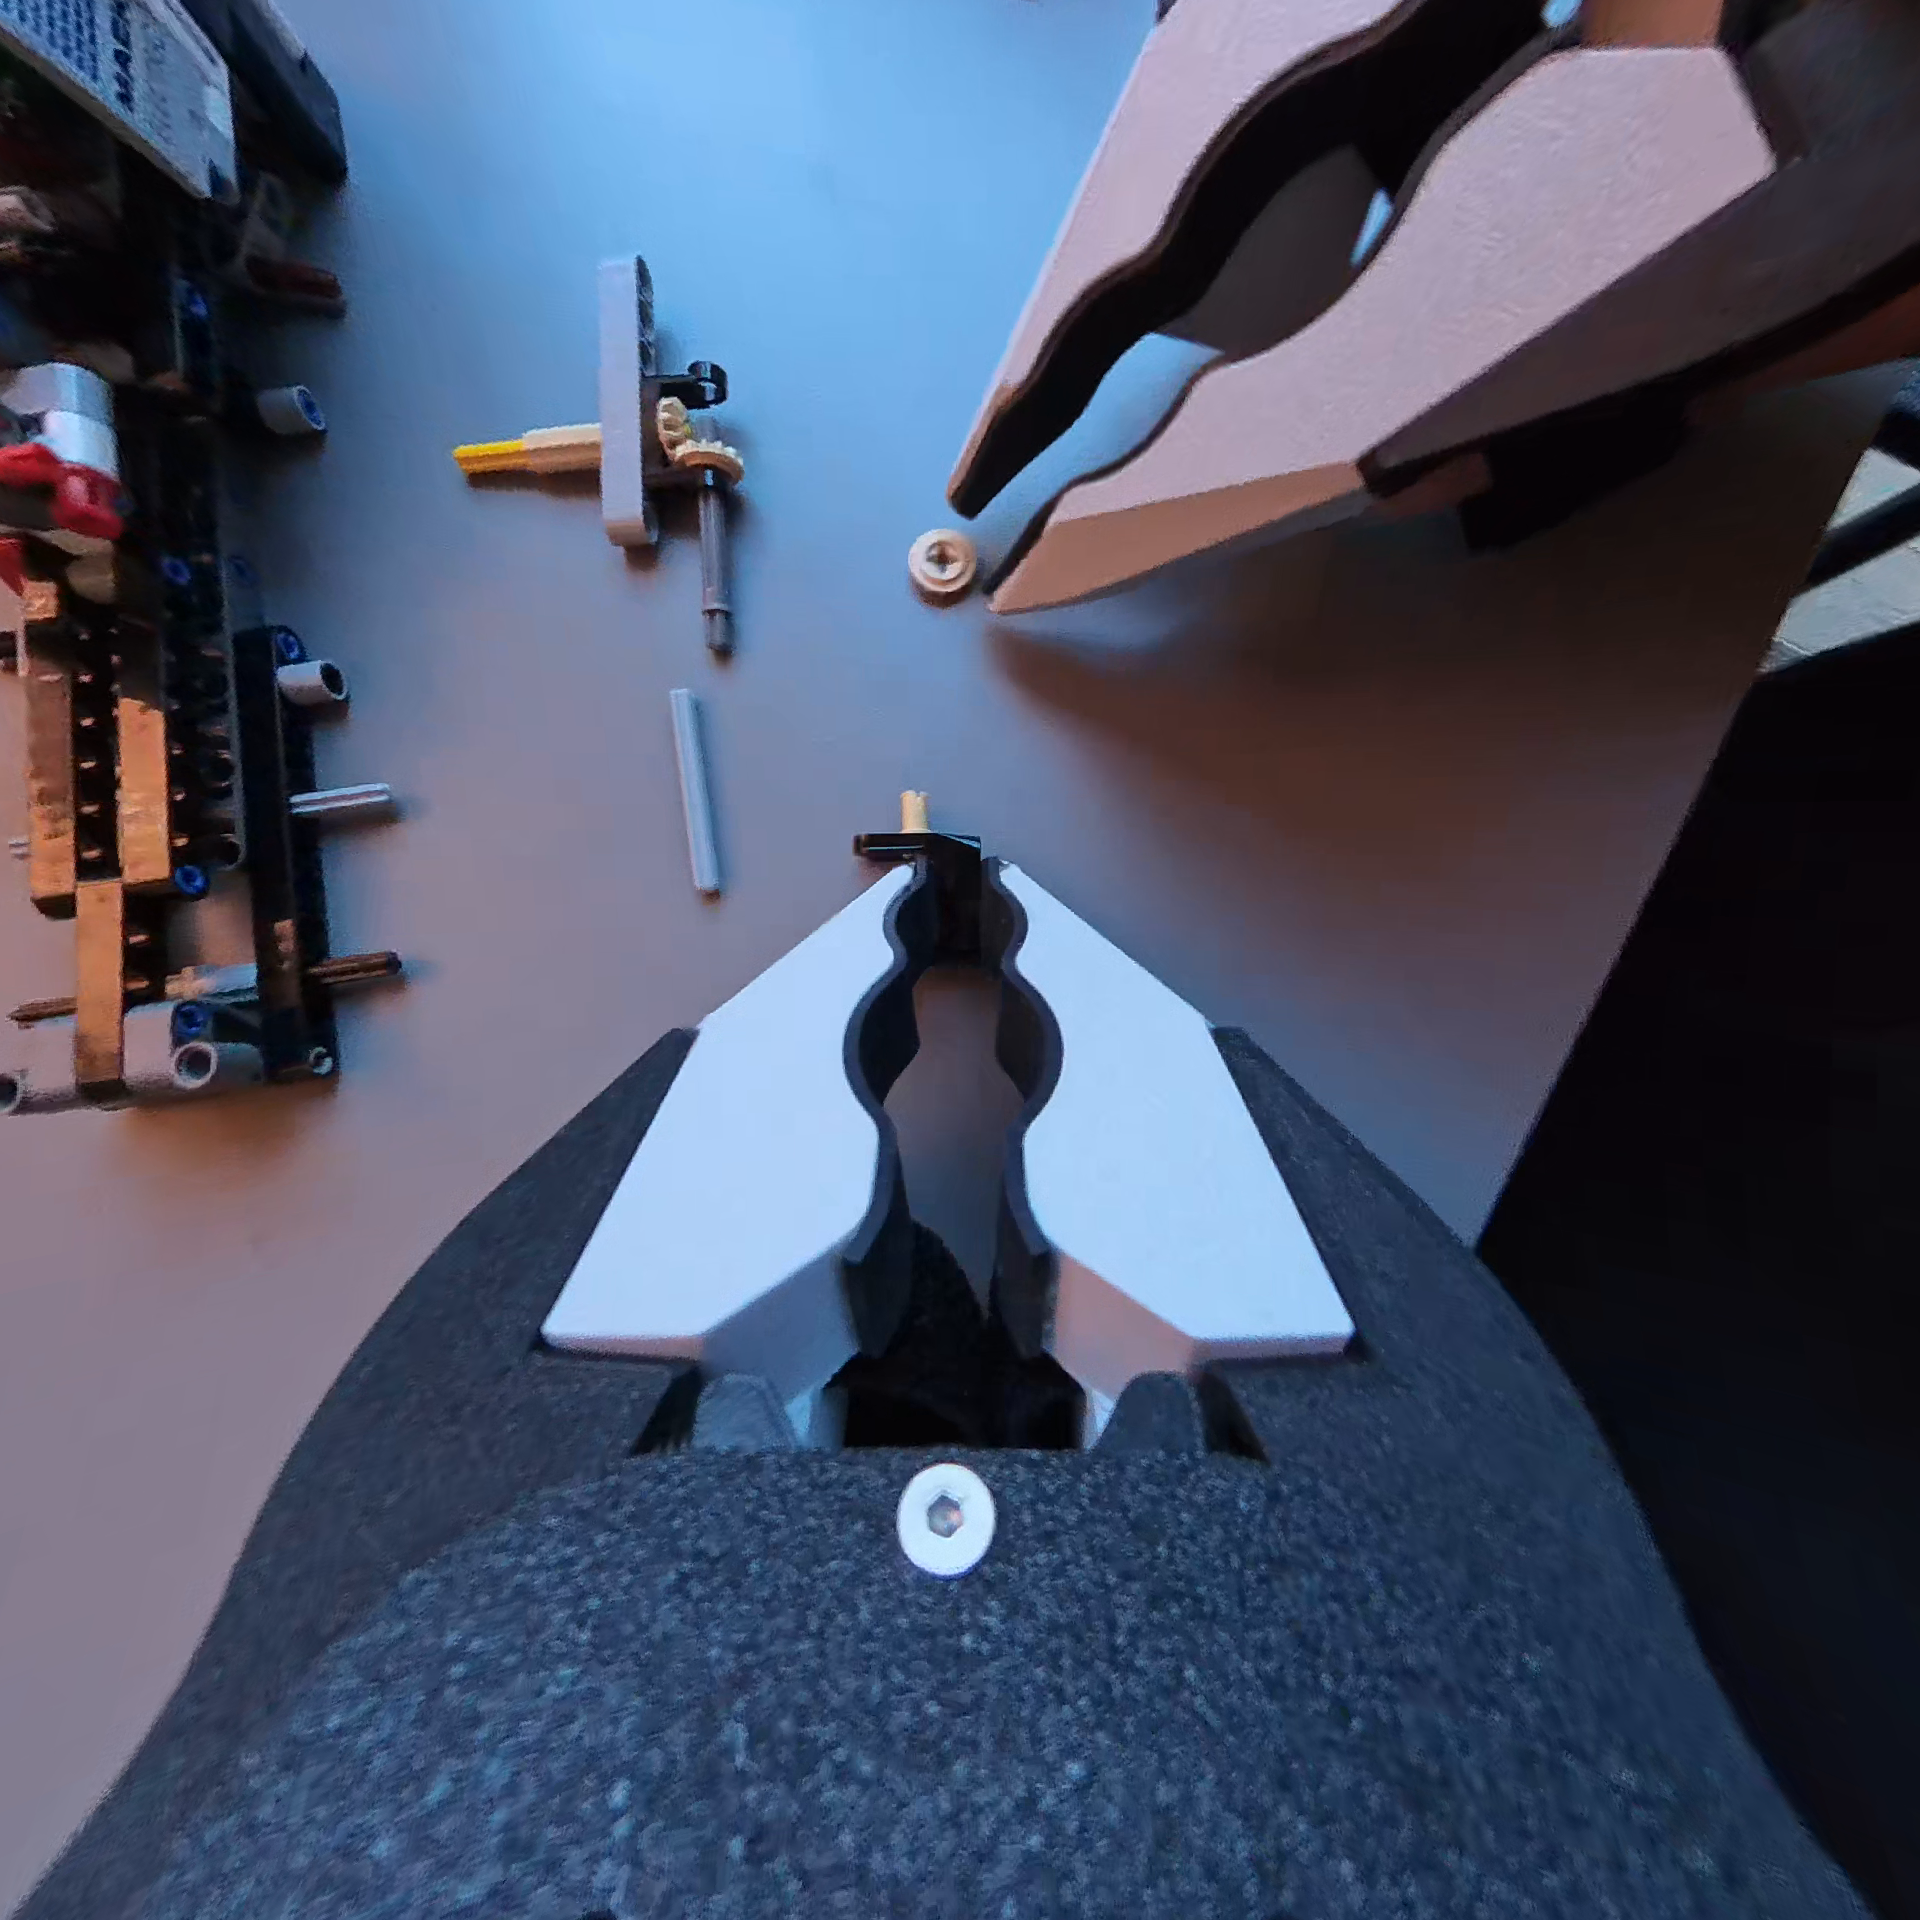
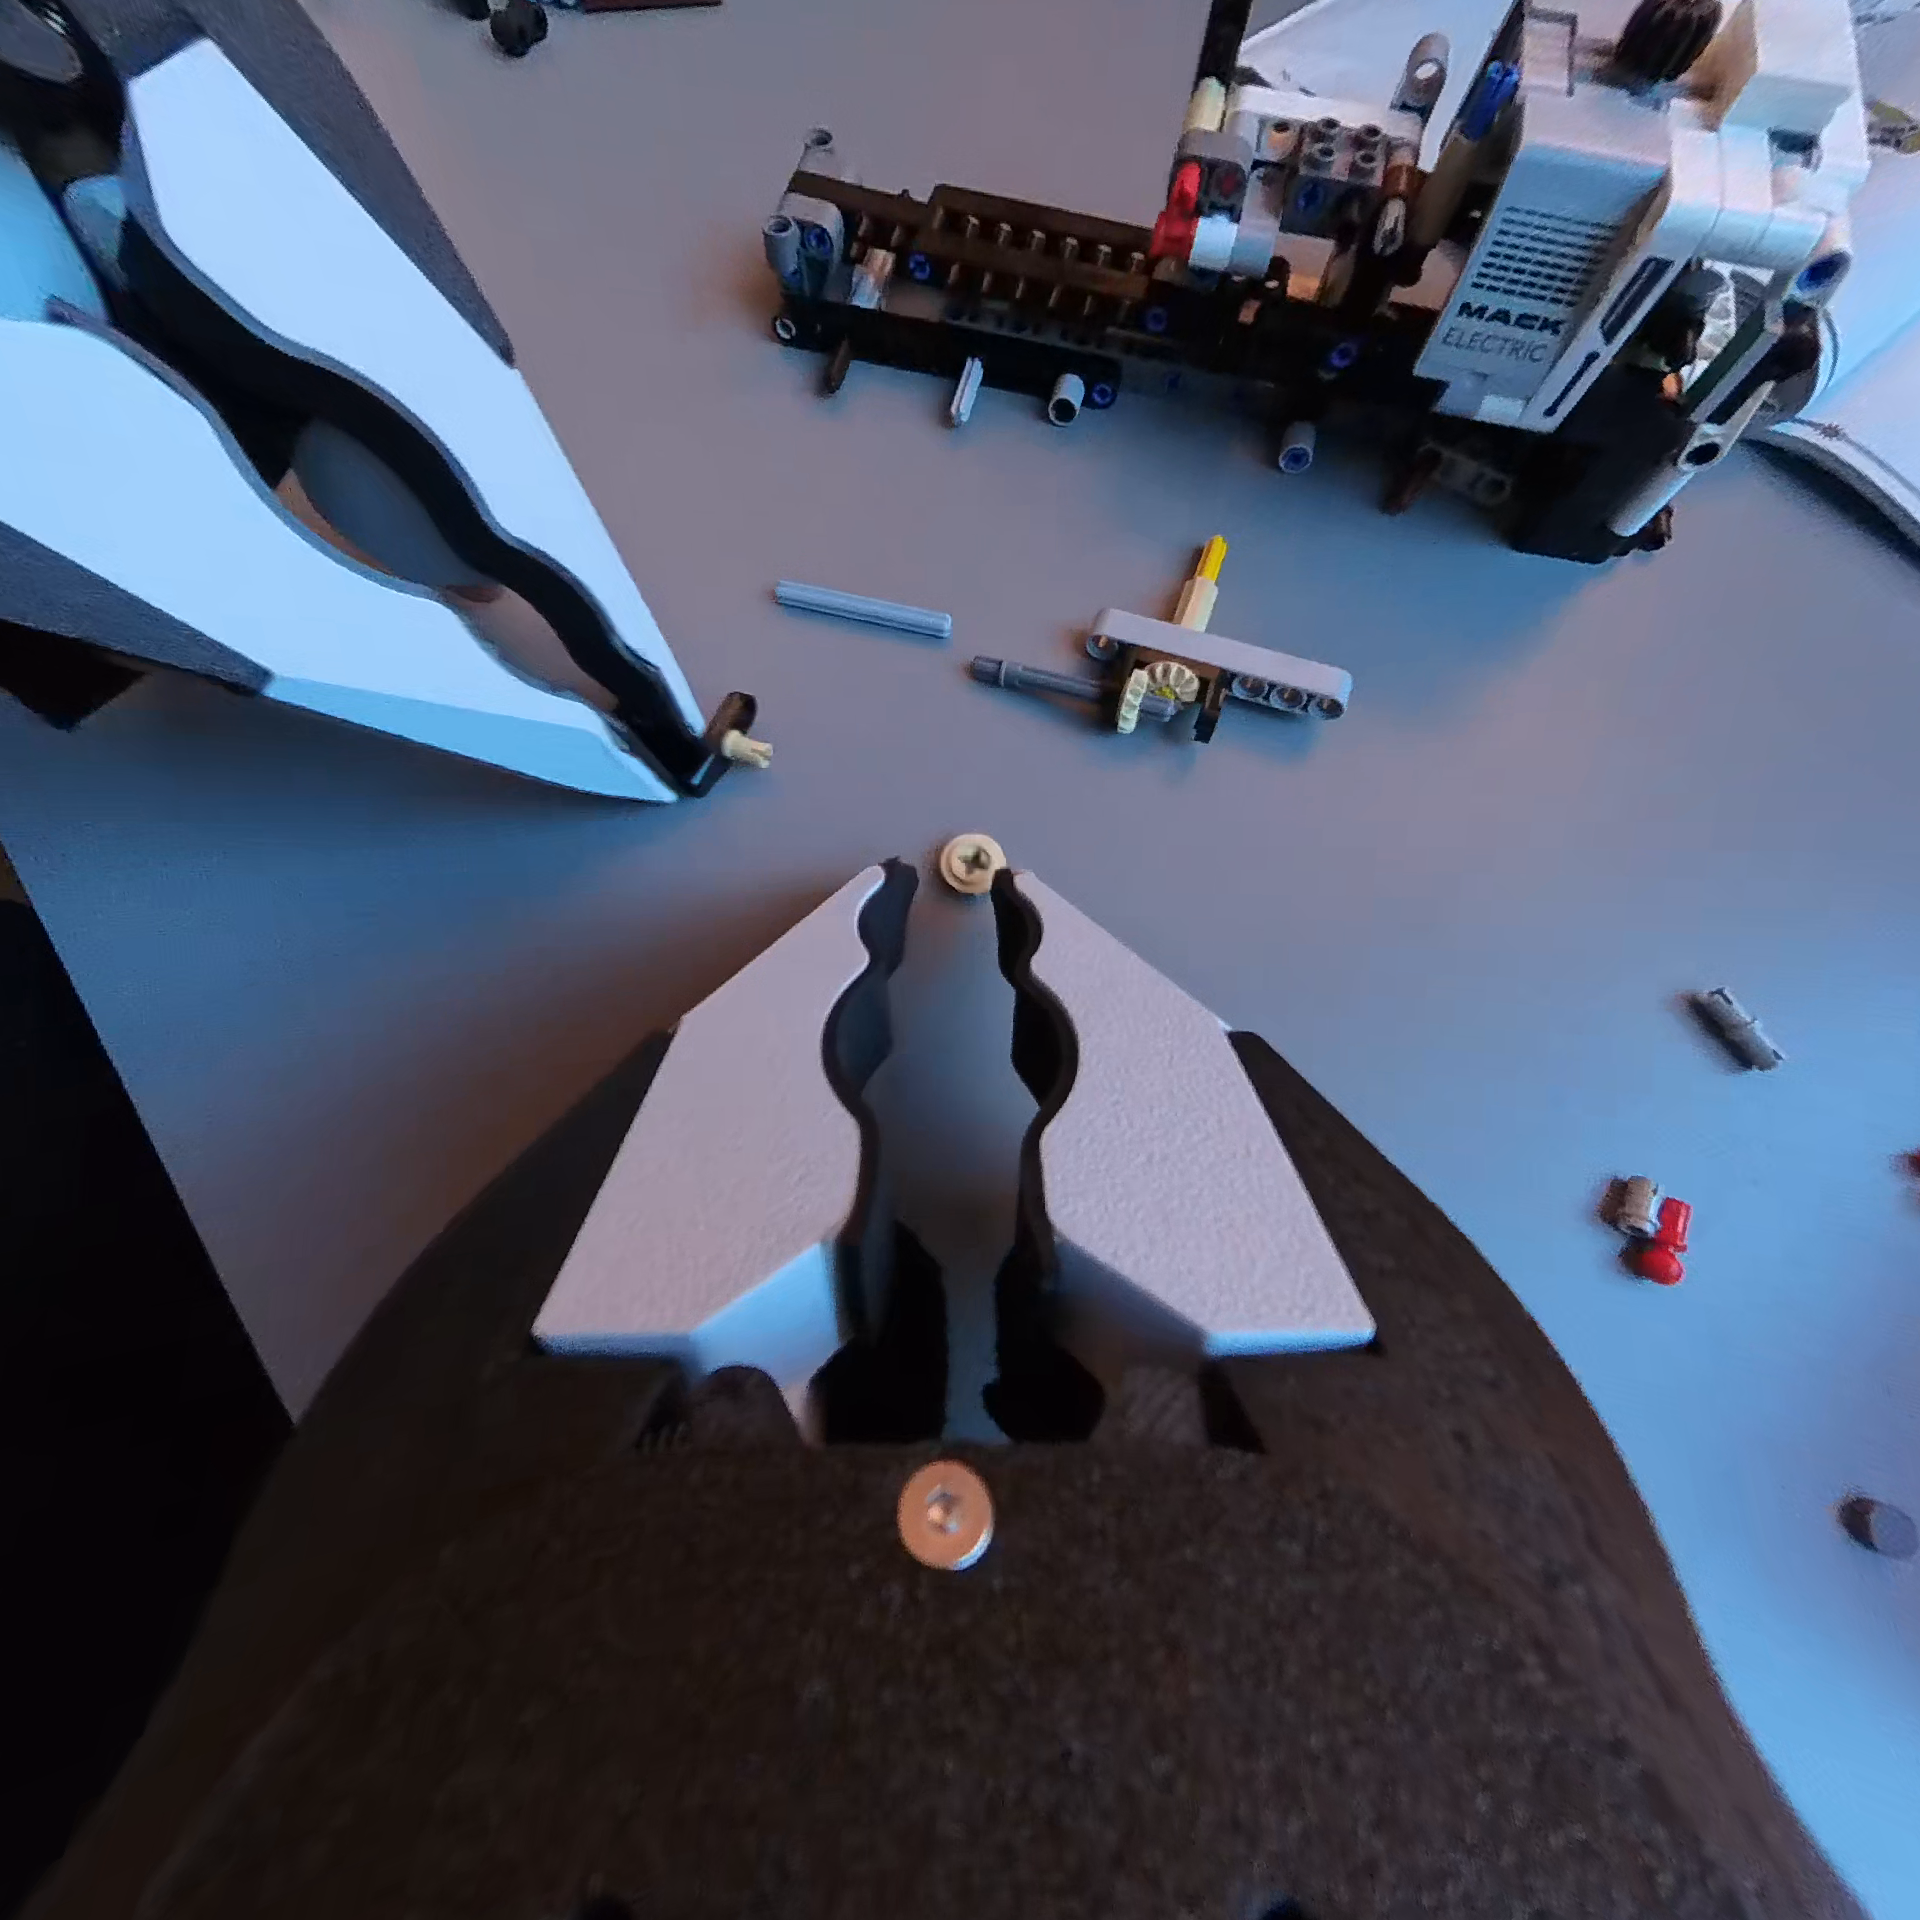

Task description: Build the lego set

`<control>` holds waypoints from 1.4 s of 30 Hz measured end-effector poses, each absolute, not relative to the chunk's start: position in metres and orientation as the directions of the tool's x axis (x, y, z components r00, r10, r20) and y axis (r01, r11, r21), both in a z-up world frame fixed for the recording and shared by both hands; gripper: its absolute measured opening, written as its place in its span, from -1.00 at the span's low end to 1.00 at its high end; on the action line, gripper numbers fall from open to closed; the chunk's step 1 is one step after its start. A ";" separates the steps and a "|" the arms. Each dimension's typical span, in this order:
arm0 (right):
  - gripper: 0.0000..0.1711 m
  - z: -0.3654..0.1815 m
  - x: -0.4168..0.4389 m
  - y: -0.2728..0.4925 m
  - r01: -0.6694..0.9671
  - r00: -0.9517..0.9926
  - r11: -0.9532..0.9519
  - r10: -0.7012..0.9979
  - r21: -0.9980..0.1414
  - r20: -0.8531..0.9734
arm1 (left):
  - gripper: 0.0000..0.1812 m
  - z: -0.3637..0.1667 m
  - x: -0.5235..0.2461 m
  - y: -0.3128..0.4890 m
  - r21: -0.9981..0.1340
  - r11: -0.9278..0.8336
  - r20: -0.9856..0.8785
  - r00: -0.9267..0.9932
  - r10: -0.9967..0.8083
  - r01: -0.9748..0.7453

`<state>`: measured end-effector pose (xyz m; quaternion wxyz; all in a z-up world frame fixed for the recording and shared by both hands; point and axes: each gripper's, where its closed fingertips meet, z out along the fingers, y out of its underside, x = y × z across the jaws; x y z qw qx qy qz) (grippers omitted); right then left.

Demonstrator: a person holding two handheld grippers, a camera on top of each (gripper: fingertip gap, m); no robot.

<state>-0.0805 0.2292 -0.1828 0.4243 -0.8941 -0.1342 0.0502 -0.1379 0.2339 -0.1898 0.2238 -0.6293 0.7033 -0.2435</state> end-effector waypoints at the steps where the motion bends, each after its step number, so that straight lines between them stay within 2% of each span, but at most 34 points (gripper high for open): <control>1: -0.81 -0.183 -0.082 0.230 0.205 0.958 -0.601 0.284 -0.772 0.033 | -0.94 -0.190 -0.137 0.236 -0.625 0.087 -0.020 -0.095 -0.995 -0.776; 4: -0.81 -0.182 -0.084 0.233 0.207 0.957 -0.599 0.287 -0.774 0.034 | -0.92 -0.190 -0.134 0.235 -0.637 0.079 -0.016 -0.089 -0.996 -0.767; 8: -0.81 -0.179 -0.082 0.234 0.185 0.961 -0.586 0.274 -0.789 0.022 | -0.76 -0.184 -0.134 0.235 -0.665 0.056 0.001 -0.076 -0.997 -0.745; 13: -0.81 -0.179 -0.074 0.228 0.206 0.952 -0.589 0.304 -0.781 0.022 | -0.83 -0.170 -0.141 0.256 -0.697 0.016 -0.009 -0.013 -1.000 -0.717; 19: -0.79 -0.172 -0.109 0.225 0.272 0.850 -0.547 0.522 -0.792 -0.069 | -0.85 -0.181 -0.132 0.288 -0.666 0.017 -0.041 0.015 -0.999 -0.745; 23: -0.76 -0.179 -0.128 0.226 0.365 0.803 -0.528 0.596 -0.767 -0.028 | -0.87 -0.188 -0.123 0.287 -0.643 0.061 -0.061 -0.028 -0.998 -0.763; 25: -0.76 -0.180 -0.138 0.229 0.389 0.786 -0.504 0.618 -0.771 -0.008 | -0.97 -0.191 -0.121 0.282 -0.636 0.081 -0.063 -0.053 -0.997 -0.768; 32: -0.75 -0.184 -0.158 0.228 0.394 0.757 -0.524 0.650 -0.755 -0.056 | -0.98 -0.189 -0.128 0.291 -0.604 0.131 -0.156 -0.045 -0.987 -0.786; 37: -0.75 -0.168 -0.149 0.235 0.364 0.776 -0.494 0.630 -0.790 -0.037 | -0.98 -0.167 -0.160 0.286 -0.681 -0.004 -0.046 0.049 -0.998 -0.733; 42: -0.65 -0.176 -0.135 0.257 0.379 0.787 -0.465 0.617 -0.800 0.015 | -0.98 -0.165 -0.201 0.269 -0.675 -0.126 0.050 0.125 -0.991 -0.727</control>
